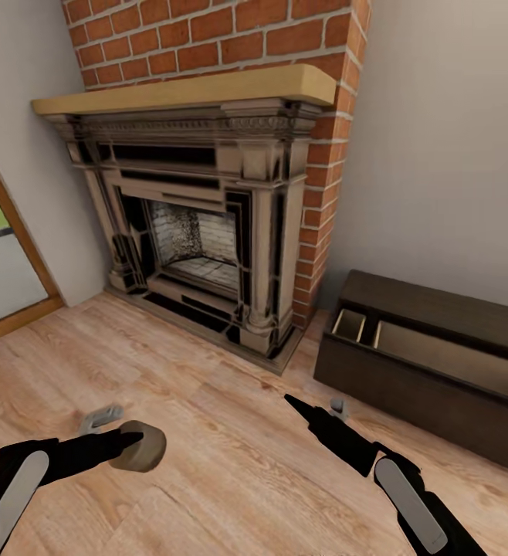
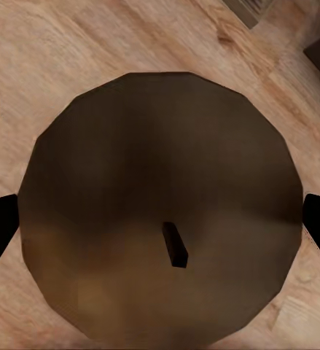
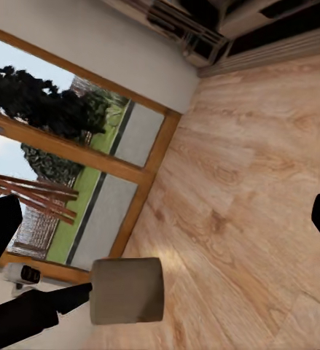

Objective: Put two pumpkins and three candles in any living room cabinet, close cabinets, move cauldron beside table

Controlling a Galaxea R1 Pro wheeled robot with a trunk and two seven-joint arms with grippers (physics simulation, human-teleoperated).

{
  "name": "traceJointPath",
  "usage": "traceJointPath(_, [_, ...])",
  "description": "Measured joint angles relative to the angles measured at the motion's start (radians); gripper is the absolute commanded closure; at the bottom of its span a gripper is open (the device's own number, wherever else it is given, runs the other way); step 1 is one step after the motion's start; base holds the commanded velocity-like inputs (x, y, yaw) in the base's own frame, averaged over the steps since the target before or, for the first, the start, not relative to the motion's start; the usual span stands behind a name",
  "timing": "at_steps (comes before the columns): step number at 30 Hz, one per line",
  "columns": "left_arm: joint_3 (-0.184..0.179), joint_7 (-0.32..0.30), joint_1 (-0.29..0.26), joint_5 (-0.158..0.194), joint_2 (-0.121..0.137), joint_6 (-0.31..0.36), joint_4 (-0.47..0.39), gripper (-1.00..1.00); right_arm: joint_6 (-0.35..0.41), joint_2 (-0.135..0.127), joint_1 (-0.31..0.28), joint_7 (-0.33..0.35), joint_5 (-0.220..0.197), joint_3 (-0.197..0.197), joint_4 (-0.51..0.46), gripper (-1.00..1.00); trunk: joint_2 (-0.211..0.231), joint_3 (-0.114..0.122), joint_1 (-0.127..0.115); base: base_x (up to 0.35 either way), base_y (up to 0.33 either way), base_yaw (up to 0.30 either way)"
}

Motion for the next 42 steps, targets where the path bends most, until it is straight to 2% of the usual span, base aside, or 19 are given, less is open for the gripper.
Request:
traceJointPath(9, [-0.007, 0.000, 0.000, 0.001, 0.000, 0.000, 0.000, 1.00, 0.000, 0.000, 0.000, 0.000, 0.000, 0.000, 0.001, -1.00, 0.000, 0.006, 0.000, 0.000, -0.212, -0.278])
traceJointPath(27, [-0.010, -0.004, 0.000, 0.000, 0.000, 0.001, 0.000, 1.00, 0.000, 0.001, 0.000, 0.009, -0.001, -0.005, 0.023, -1.00, 0.000, 0.018, 0.000, 0.000, -0.008, -0.278])
traceJointPath(30, [-0.011, -0.004, 0.000, 0.001, 0.000, 0.001, 0.000, 1.00, -0.001, 0.001, 0.000, 0.026, -0.001, -0.008, 0.039, -1.00, 0.021, 0.029, -0.011, 0.000, 0.000, -0.278])
traceJointPath(34, [-0.012, -0.004, 0.000, 0.001, 0.000, 0.001, 0.000, 1.00, 0.002, 0.001, 0.000, 0.036, 0.000, -0.043, 0.050, -1.00, 0.049, 0.045, -0.027, 0.000, 0.000, -0.278])
traceJointPath(42, [-0.013, -0.004, 0.000, 0.000, 0.000, 0.001, 0.000, 1.00, 0.002, 0.001, 0.000, 0.038, -0.001, -0.051, 0.062, -1.00, 0.105, 0.075, -0.057, 0.000, 0.000, -0.278])
